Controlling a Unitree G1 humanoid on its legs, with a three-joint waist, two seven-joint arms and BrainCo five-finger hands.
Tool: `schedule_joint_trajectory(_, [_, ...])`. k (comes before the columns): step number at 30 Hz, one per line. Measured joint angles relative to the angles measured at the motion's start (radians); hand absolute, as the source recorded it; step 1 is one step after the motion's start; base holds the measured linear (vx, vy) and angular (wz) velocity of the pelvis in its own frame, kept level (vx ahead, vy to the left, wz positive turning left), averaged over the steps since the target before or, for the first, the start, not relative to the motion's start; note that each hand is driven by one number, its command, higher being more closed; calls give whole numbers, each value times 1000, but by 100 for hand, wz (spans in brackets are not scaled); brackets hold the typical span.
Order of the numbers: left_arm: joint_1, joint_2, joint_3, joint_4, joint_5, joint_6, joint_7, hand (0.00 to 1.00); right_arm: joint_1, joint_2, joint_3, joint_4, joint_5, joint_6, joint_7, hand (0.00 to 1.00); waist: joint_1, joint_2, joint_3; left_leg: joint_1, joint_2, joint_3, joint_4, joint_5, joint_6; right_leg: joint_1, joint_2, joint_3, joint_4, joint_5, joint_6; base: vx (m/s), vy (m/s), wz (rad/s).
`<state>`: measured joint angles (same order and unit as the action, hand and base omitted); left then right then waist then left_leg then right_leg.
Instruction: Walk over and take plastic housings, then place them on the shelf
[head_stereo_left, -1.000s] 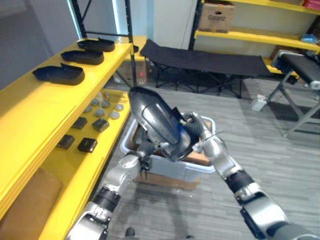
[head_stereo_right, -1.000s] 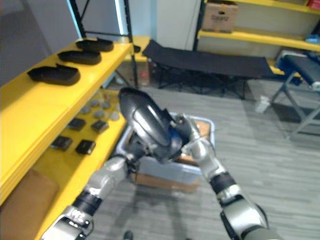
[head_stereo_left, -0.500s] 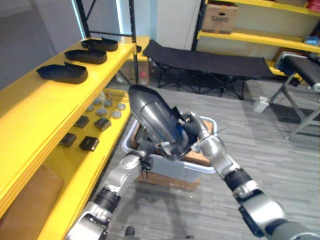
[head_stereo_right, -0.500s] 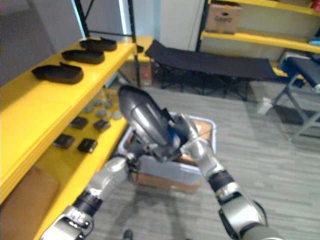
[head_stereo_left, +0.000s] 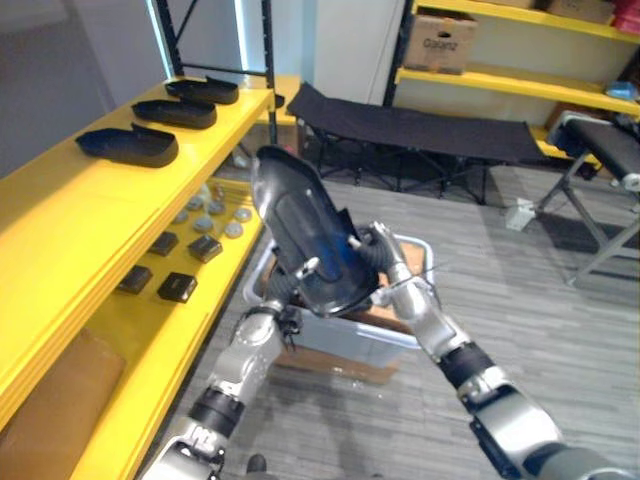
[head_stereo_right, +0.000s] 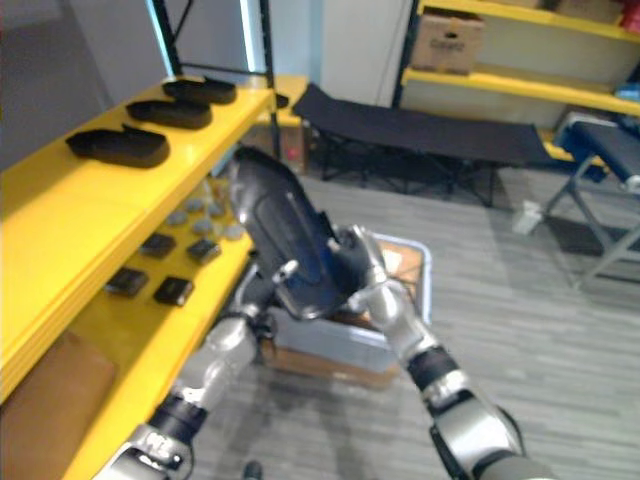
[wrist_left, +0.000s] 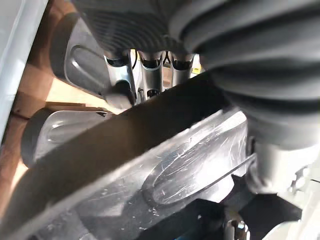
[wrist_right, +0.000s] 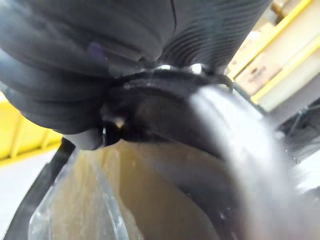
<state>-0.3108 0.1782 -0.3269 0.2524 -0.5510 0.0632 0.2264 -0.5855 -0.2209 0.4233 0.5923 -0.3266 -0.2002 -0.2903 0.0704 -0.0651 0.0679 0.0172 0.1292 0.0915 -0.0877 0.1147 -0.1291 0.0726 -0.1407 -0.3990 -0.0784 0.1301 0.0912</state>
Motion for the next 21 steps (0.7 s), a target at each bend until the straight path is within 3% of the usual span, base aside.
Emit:
schedule_joint_trajectory(5, [0, -3, -2, -25, 62, -12, 28, 100, 14, 0, 0, -10, 10, -22, -17, 100, 0, 0, 0, 1, 2, 1, 0, 0, 0, -1, 0, 2, 0, -1, -1, 0, 0, 0])
schedule_joint_trajectory(14, [-6, -31, -3, -59, 276, -42, 117, 100, 59, 0, 6, -50, 75, -41, -19, 100, -4, 0, 0, 6, 10, 14, 1, -5, -6, -4, 1, 17, -8, -4, -7, -6, -3, -4])
schedule_joint_trajectory(15, [-6, -31, -2, -69, 313, -50, 124, 100, 73, 0, 7, -69, 85, -44, -19, 0, -5, 0, 0, 7, 13, 17, 1, -6, -8, -5, 4, 17, -8, -6, -9, -6, -18, -7])
schedule_joint_trajectory(21, [-83, -24, 0, -112, 412, -70, 162, 100, 109, 0, 32, -91, 164, -110, -17, 0, -8, 0, 0, 3, 18, 23, 1, -6, -9, -15, 12, 23, -9, -6, -13, 0, -7, -4])
